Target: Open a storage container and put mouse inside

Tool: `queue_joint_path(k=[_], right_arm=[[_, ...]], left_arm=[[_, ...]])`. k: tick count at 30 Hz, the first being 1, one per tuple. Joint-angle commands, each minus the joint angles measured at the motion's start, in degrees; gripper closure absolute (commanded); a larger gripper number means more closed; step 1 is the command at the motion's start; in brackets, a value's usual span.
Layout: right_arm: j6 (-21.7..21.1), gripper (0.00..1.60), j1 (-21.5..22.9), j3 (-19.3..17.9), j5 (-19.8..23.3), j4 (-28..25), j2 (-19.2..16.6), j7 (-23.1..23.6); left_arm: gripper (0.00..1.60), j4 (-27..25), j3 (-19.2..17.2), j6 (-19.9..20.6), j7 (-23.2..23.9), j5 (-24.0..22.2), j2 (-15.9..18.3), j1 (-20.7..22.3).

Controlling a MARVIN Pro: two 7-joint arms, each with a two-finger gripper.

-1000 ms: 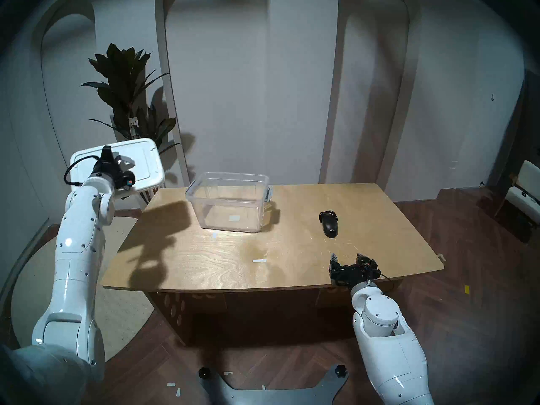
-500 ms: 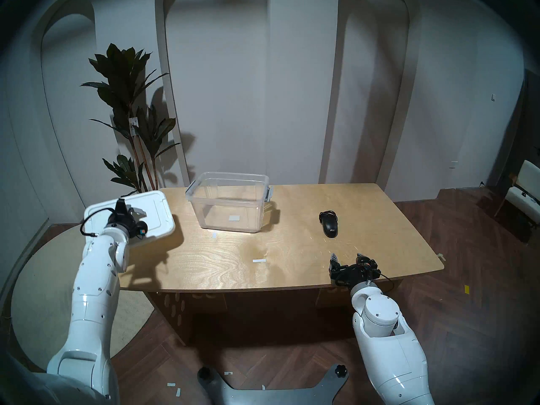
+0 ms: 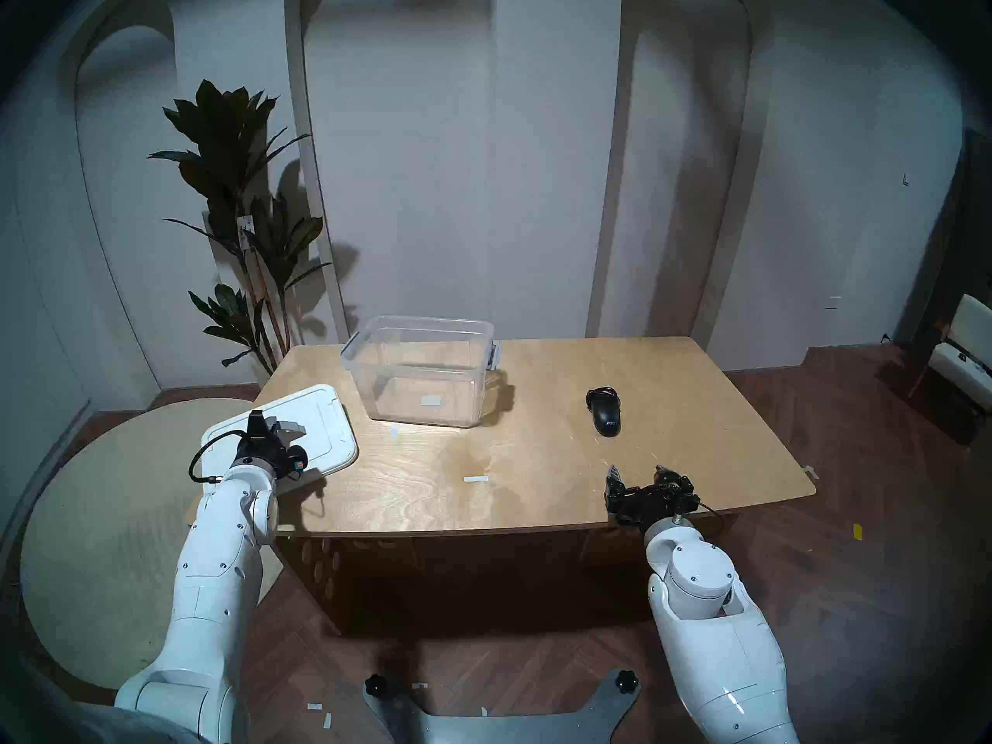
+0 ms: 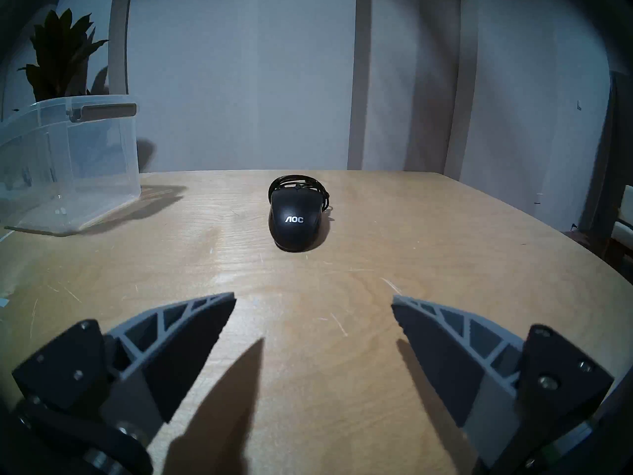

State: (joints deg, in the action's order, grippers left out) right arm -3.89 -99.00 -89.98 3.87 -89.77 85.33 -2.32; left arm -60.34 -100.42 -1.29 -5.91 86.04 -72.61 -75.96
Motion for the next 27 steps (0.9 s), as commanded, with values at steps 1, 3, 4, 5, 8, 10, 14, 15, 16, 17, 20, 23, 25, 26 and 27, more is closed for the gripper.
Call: queue_joint_path(k=[1,3,4,5,8,10,14,15,16,17,20,23,25,26,27], right_arm=[[0.50,0.00,0.20,0.05,0.08,-1.45,0.05,0.09],[0.51,0.00,0.19,0.08,0.12,-1.47,0.02,0.06],[0.51,0.00,0.18,0.09,0.14,-1.48,0.01,0.05],[0.51,0.00,0.18,0.10,0.15,-1.48,-0.01,0.04],[0.51,0.00,0.18,0.14,0.20,-1.49,-0.05,0.01],[0.51,0.00,0.17,0.16,0.23,-1.50,-0.08,-0.02],[0.51,0.00,0.17,0.22,0.30,-1.50,-0.14,-0.08],[0.51,0.00,0.18,0.23,0.31,-1.49,-0.16,-0.09],[0.51,0.00,0.19,0.25,0.33,-1.47,-0.18,-0.11],[0.50,0.00,0.21,0.26,0.33,-1.43,-0.19,-0.12],[0.47,0.00,0.29,0.31,0.37,-1.32,-0.24,-0.17],[0.44,0.00,0.35,0.36,0.41,-1.22,-0.29,-0.23],[0.41,0.00,0.39,0.39,0.42,-1.14,-0.32,-0.26],[0.41,0.00,0.41,0.41,0.44,-1.11,-0.34,-0.28],[0.40,0.00,0.43,0.43,0.45,-1.08,-0.35,-0.30]], left_arm=[[1.60,5.37,1.75,-0.34,-3.53,0.64,-0.34,6.02],[1.60,6.80,2.04,-0.05,-4.15,0.82,-0.27,6.99],[1.60,7.01,2.41,0.40,-4.37,1.40,-0.09,7.14],[1.60,7.19,3.02,0.99,-3.77,2.38,0.37,7.39],[1.60,7.53,3.62,1.22,-1.95,3.45,1.18,8.04],[1.60,7.90,3.75,0.62,-1.51,3.53,1.58,8.33],[0.00,4.11,4.22,0.35,2.29,4.51,2.69,6.25],[0.00,2.01,4.47,-0.75,4.51,4.65,3.33,4.84],[0.00,0.93,4.67,-1.87,5.33,4.67,3.89,3.92],[0.00,1.30,4.53,-3.60,6.07,3.90,4.27,3.79],[0.00,-2.03,3.80,-6.17,8.28,2.84,5.35,1.42],[0.00,-4.70,2.98,-7.82,9.25,2.75,6.89,0.08],[0.00,-5.54,2.67,-9.08,9.23,2.51,7.62,0.24],[0.00,-7.47,2.29,-9.81,10.00,2.28,8.06,-0.62],[0.00,-7.04,1.75,-9.87,9.51,1.93,8.17,0.11]])
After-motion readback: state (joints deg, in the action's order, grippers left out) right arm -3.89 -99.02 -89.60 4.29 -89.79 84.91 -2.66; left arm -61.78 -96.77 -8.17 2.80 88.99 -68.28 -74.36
